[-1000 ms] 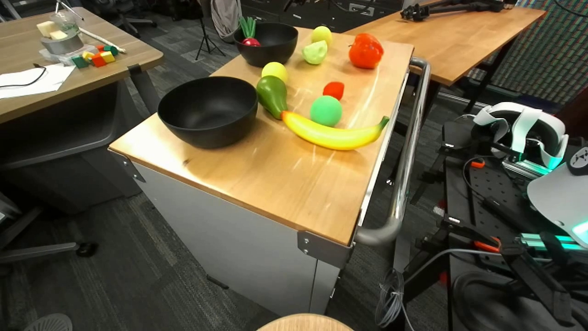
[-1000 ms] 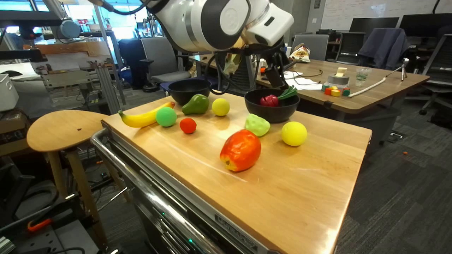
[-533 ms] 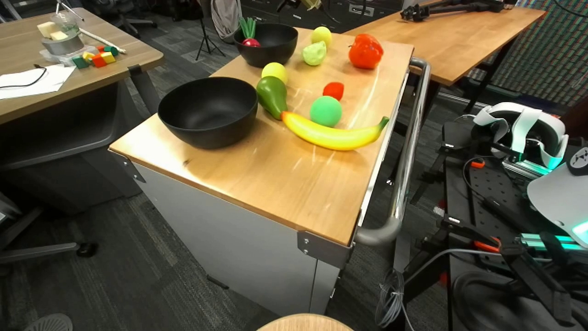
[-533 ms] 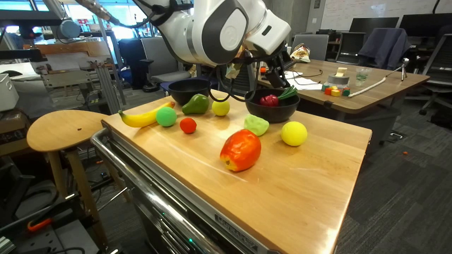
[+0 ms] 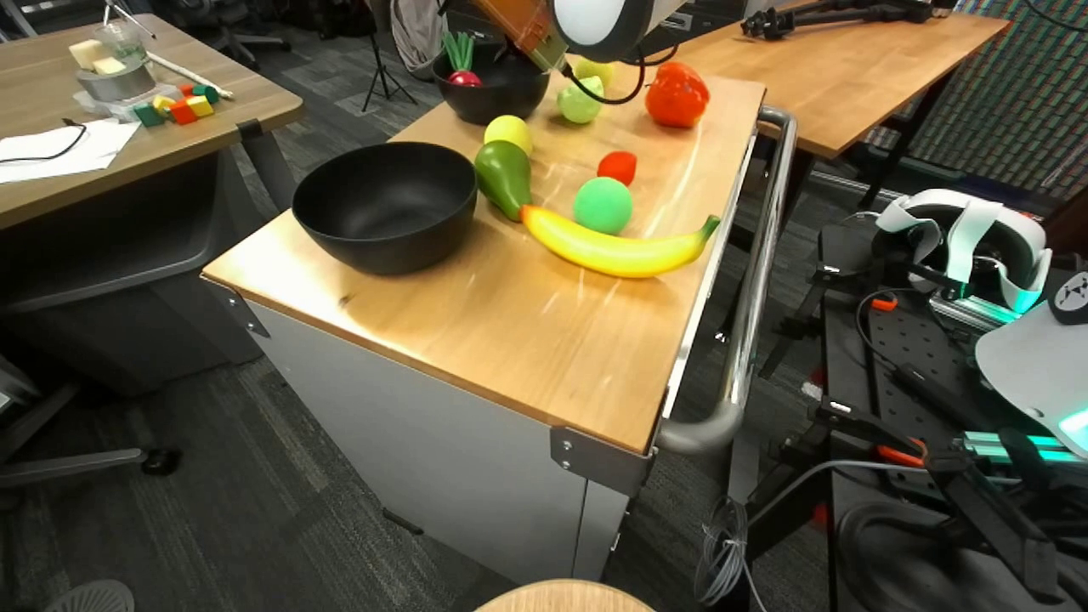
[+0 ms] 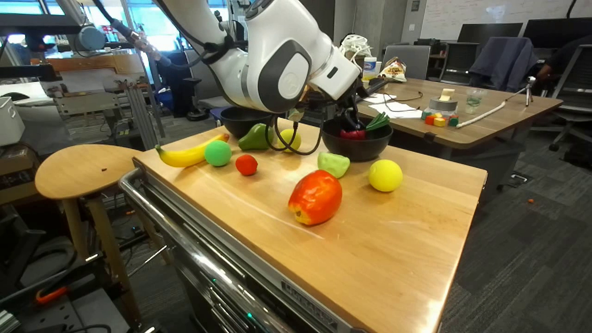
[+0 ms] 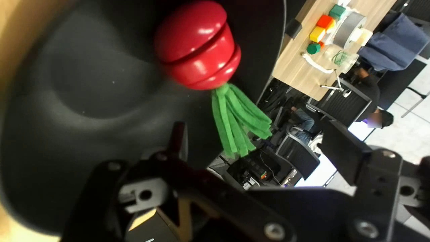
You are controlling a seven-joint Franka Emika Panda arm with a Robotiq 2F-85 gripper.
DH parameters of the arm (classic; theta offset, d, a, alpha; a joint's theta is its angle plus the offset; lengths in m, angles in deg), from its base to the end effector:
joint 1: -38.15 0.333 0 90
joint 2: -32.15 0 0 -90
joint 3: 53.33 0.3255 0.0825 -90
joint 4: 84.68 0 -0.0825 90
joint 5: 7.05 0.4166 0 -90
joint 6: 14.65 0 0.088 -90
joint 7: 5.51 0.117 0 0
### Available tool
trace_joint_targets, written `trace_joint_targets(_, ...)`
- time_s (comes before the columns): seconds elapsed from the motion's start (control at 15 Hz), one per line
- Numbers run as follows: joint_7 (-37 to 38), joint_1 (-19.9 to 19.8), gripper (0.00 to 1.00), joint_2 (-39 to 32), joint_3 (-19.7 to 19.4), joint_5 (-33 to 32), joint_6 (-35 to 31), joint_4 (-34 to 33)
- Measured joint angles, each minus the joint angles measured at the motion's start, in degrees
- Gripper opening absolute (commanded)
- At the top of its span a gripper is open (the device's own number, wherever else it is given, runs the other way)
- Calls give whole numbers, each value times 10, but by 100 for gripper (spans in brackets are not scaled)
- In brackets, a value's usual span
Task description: Take the fruit and vegetable toys out of the black bowls and put them on the counter
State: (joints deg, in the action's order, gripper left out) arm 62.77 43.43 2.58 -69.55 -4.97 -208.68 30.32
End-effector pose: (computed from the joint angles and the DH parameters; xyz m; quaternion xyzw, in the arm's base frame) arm 0.6781 -0.1171 0.2874 -0.7127 0.5540 -0.3996 0.1599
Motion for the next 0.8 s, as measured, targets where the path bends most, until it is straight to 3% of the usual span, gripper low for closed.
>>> trace_joint_targets(0.07,1,13,86,-10,-10,10,0,-6)
trace_joint_targets(0.2,2,34,60,-29,-29,27,0,-20)
trace_joint_targets(0.4,4,60,43,-59,-59,51,0,-43)
trace_joint_targets(0.53,4,72,36,-79,-75,64,0,-58)
trace_joint_targets(0.8,8,87,37,-106,-94,82,0,-77)
